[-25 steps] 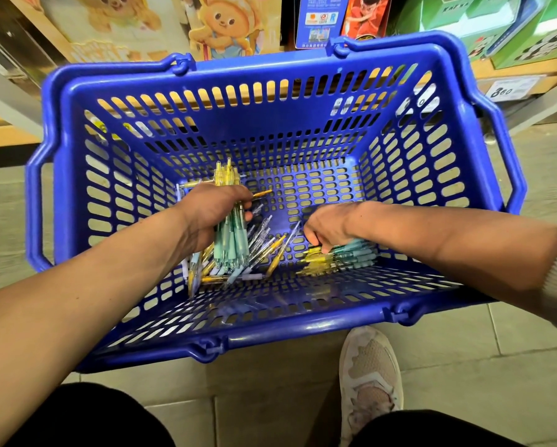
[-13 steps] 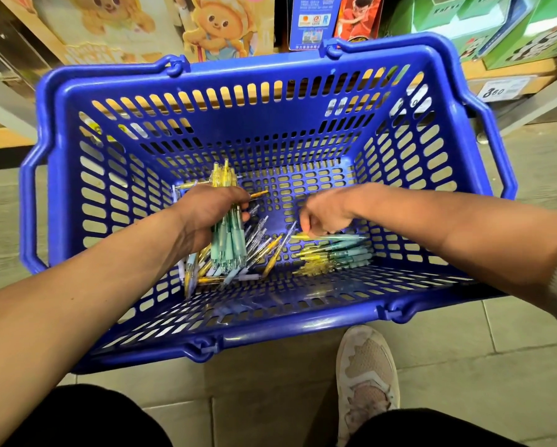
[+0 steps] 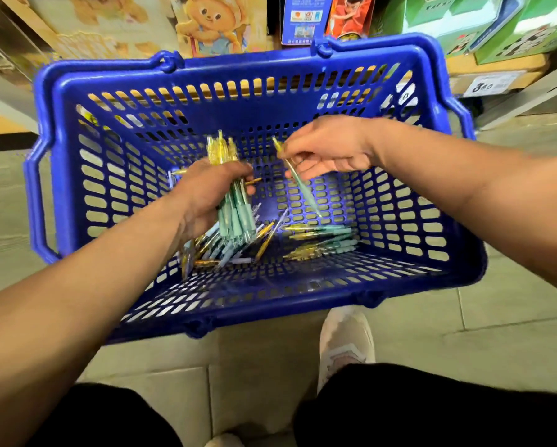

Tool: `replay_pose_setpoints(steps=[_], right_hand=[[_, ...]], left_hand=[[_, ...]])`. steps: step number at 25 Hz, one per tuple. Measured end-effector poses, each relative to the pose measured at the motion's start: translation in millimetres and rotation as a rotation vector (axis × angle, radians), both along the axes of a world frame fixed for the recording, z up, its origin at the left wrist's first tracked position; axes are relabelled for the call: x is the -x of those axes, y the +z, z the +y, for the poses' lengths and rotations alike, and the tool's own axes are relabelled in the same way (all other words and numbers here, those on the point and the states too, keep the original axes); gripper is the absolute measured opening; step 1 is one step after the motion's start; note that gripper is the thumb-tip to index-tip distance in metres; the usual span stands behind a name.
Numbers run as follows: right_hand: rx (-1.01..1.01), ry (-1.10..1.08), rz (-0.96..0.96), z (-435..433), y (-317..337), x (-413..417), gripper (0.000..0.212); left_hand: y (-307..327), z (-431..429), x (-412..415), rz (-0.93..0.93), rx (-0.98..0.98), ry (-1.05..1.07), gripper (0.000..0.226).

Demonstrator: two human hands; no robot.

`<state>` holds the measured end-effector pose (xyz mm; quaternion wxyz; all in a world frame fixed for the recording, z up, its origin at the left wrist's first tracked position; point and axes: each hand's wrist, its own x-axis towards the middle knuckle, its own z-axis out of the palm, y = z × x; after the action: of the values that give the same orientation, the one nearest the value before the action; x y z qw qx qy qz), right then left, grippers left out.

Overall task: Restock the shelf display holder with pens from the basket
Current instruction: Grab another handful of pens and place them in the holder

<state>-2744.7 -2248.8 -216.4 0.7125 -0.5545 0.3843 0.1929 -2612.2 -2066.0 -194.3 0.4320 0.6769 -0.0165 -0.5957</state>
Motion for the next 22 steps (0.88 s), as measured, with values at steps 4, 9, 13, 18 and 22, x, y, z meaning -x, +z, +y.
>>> replay_pose_setpoints(steps=[4, 9, 13, 18, 22], right_hand=[[-0.076, -0.345, -0.073, 22, 80, 24, 0.016], [-0.054, -0.433, -0.120, 44, 233, 48, 0.012], [-0.065, -0.586, -0.149, 71, 389, 58, 0.016], [0.025, -0.630, -0.213, 121, 572, 67, 0.026], [0.123, -0.654, -0.290, 158, 701, 80, 0.012]], left_hand=[[72, 3, 16, 0.030, 0.003, 0.124, 0.009], [198, 13, 28, 0.052, 0.039, 0.188, 0.010], [341, 32, 28, 0.086, 0.108, 0.161, 0.016], [522, 63, 42, 0.133, 0.240, 0.086, 0.022], [649, 86, 51, 0.099, 0.306, 0.022, 0.024]])
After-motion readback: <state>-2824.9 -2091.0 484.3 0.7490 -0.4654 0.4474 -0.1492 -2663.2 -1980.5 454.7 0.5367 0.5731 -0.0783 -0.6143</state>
